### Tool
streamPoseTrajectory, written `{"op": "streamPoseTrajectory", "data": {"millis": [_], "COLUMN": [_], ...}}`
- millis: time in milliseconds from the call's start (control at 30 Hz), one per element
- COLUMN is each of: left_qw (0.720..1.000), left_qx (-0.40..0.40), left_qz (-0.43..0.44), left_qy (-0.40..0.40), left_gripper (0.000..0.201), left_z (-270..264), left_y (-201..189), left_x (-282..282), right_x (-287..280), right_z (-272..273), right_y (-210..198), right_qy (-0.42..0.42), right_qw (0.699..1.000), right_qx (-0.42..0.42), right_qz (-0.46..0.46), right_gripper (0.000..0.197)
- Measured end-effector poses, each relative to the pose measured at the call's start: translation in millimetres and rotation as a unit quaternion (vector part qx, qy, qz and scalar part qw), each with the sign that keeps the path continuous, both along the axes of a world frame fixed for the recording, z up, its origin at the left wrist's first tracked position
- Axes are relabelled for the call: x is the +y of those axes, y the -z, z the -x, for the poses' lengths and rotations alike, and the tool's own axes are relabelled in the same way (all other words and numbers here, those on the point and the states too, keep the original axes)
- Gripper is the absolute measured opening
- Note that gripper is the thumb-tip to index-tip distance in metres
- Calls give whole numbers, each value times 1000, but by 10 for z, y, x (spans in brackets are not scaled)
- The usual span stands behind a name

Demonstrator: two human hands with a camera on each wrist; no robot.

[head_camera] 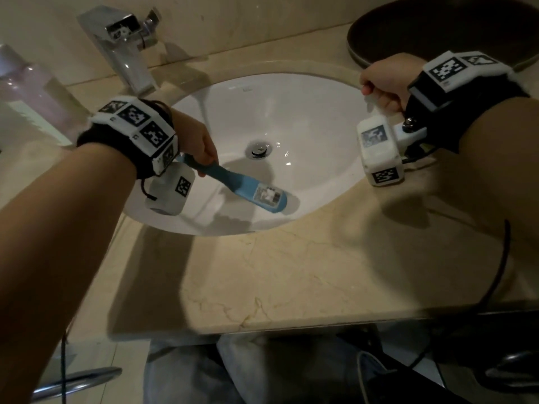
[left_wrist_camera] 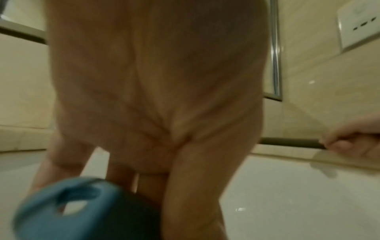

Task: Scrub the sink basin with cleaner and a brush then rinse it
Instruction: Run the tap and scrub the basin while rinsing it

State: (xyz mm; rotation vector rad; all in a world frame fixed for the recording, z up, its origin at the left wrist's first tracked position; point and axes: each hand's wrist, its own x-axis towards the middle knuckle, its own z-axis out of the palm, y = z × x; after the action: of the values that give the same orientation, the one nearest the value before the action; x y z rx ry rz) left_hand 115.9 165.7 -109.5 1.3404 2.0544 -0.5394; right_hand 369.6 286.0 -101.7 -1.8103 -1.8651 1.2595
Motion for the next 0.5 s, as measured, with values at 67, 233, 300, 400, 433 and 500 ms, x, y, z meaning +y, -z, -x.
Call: {"op": "streamPoseTrajectory", "data": {"millis": [67,233,300,400,433,500], "left_qw": [999,998,998,994,991,985], "left_qx": [-6,22,33,74,92,125], "left_qz": [46,41,11,-54,-78,-110], "left_qy": [10,43,49,51,52,50], "left_gripper": [23,20,21,24,25,25], "left_z": [70,200,215,241,243,244], "left_y": [100,371,446,505,498,448], "left_x": [16,85,125,175,197,257], "right_x": [21,101,137,165,170,178], "right_z": [-2,2,23,47,45,47], "right_y": [36,100,128,131,132,136], "right_qy": [8,21,13,18,21,26], "right_qw": [1000,999,1000,999,999,999], "right_qx": [10,31,27,27,24,19], "right_qz": [-5,3,7,14,12,11], "right_gripper": [31,30,31,31,31,31]}}
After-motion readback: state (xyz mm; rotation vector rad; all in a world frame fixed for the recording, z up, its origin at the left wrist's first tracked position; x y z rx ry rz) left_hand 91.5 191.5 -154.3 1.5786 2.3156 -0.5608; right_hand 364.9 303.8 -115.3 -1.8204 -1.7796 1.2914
